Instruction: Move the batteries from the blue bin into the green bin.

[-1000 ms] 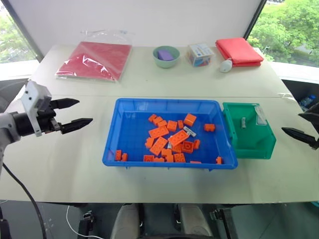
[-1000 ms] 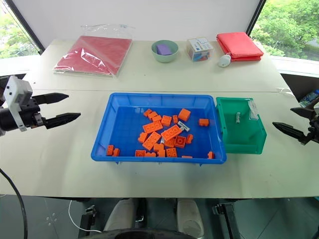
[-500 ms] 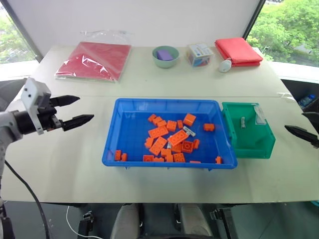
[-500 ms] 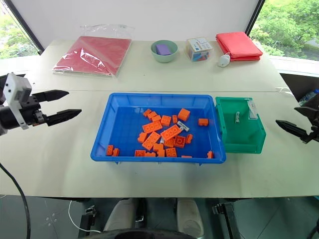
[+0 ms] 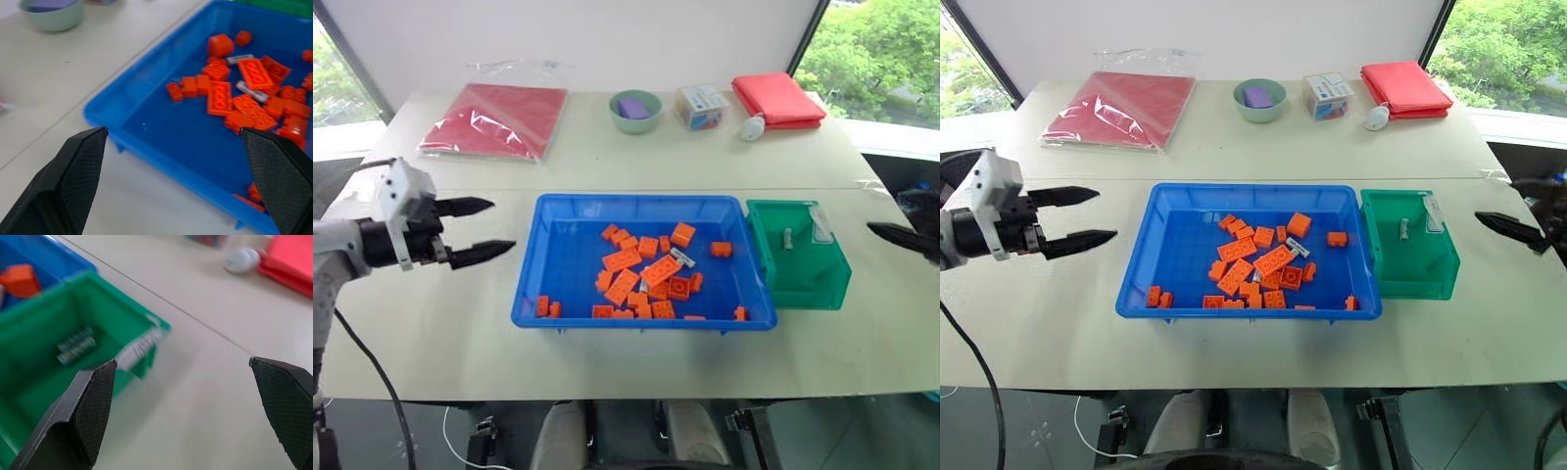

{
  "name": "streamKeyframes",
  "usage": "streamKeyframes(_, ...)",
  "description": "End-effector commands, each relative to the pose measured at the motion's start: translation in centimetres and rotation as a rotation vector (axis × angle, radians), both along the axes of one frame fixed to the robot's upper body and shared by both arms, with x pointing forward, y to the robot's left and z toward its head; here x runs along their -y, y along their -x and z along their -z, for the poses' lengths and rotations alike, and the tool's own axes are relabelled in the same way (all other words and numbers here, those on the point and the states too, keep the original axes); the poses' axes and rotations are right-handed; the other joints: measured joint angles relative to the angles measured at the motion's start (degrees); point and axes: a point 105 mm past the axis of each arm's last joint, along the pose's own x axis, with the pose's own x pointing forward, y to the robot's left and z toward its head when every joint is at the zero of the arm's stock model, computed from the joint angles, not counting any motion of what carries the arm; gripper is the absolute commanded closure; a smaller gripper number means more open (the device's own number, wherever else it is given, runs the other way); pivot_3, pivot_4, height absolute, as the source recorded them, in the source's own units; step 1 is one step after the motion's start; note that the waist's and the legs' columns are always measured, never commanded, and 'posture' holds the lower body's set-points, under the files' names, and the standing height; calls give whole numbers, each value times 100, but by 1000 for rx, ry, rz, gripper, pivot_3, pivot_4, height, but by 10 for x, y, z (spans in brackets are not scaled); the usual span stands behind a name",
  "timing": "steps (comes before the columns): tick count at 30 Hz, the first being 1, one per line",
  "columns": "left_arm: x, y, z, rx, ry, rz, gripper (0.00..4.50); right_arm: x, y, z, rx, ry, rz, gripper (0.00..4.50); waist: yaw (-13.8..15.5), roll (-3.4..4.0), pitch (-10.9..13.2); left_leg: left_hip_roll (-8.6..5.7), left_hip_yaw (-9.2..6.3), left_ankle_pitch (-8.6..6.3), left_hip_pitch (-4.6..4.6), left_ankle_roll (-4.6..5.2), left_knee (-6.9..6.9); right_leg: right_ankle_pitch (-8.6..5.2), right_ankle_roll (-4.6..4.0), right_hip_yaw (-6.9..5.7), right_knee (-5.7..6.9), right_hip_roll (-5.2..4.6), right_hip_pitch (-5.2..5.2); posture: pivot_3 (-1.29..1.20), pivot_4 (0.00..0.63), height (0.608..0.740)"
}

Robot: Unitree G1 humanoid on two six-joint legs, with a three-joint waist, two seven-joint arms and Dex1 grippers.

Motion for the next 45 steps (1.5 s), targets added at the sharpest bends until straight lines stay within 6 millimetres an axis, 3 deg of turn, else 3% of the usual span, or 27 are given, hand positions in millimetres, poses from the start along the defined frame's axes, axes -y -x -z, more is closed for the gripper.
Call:
streamKeyframes(1,24,11,-10,12,-14,146,0,-60,-12,-28,32,85,-274,48,-9,4,3,0,0,0,0,0,0,0,0,0,3,0,-2,0,150,736)
streamKeyframes(3,34,11,-9,9,-24,192,0,-99,-20,-35,64,108,-414,48,-22,4,3,1,-3,1,-3,-1,1,0,1,-1,6,4,-5,0,150,736)
streamKeyframes(5,45,13,-5,-19,-34,249,0,-153,-27,-45,96,62,-579,48,-36,4,3,1,-4,1,-4,-1,4,1,1,-1,10,6,-5,0,150,736)
streamKeyframes(7,54,14,0,-31,-44,298,0,-203,-29,-42,85,73,-746,48,-61,4,3,-1,-5,2,-8,-2,5,4,7,-1,21,7,-13,0,150,736)
streamKeyframes(10,61,13,1,-30,-52,329,0,-241,-26,-28,47,111,-868,48,-34,3,3,-7,-5,2,-32,-2,13,11,20,-2,64,6,-49,0,150,736)
streamKeyframes(12,66,8,1,31,-95,336,0,-269,-27,-3,5,199,-933,48,61,2,4,-8,-4,2,-42,-3,13,10,19,-10,69,9,-59,0,150,736)
streamKeyframes(14,68,0,0,84,-121,318,0,-283,-26,17,-24,291,-987,48,105,2,4,-10,-3,3,-45,-4,15,10,18,-13,69,9,-60,0,150,736)
streamKeyframes(19,75,-6,-9,99,-55,303,0,-296,-22,40,-96,377,-1066,48,81,0,4,-13,-1,8,-47,-11,35,10,18,-10,68,6,-48,0,150,736)
streamKeyframes(22,78,-2,-3,93,-72,324,0,-295,-25,55,-125,480,-1080,48,63,0,4,-11,-3,8,-45,-11,35,10,19,-11,71,10,-49,0,150,736)
streamKeyframes(37,84,14,-6,36,-42,401,0,-283,-40,93,-185,561,-1019,48,47,-1,4,-8,-4,10,-40,-14,26,10,18,-11,77,17,-53,0,150,736)
streamKeyframes(40,84,15,-5,36,-55,410,0,-281,-40,96,-208,545,-1021,863,46,-2,3,-8,-5,10,-31,-14,26,10,18,-11,77,17,-44,0,150,736)
streamKeyframes(45,83,13,-3,39,-61,405,0,-286,-33,84,-213,465,-1055,3327,46,-2,3,-8,-6,12,-24,-18,26,2,4,-11,77,17,-37,0,150,736)
